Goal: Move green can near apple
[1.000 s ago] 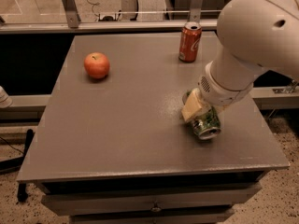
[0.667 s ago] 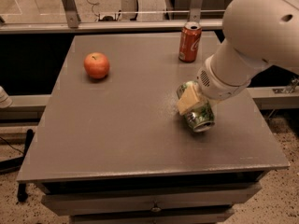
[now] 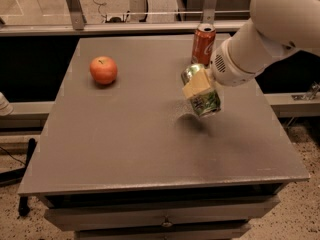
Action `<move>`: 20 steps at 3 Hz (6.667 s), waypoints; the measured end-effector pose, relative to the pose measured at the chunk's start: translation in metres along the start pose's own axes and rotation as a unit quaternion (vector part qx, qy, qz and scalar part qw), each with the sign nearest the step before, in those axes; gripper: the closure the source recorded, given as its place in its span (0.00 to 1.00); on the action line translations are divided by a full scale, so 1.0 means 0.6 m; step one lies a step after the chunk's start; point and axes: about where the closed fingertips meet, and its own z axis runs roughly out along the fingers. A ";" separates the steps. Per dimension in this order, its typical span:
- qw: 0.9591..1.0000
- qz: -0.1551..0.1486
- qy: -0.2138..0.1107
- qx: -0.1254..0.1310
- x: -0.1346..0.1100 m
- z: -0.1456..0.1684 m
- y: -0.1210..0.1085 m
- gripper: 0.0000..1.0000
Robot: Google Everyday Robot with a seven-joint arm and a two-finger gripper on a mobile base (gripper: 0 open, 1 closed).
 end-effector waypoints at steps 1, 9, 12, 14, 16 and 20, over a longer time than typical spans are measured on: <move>1.000 0.000 0.000 0.000 0.000 0.000 0.000 1.00; 0.967 0.219 -0.069 -0.108 -0.238 0.207 0.182 0.84; 0.968 0.214 -0.047 -0.120 -0.234 0.217 0.191 0.14; 0.968 0.213 -0.044 -0.124 -0.234 0.214 0.194 0.00; 0.967 0.211 -0.054 -0.134 -0.239 0.201 0.196 0.00; 0.944 0.186 -0.227 -0.153 -0.123 0.011 0.029 0.00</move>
Offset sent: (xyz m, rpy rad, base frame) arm 0.0273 0.0124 0.0150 0.2976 -0.0207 -0.2266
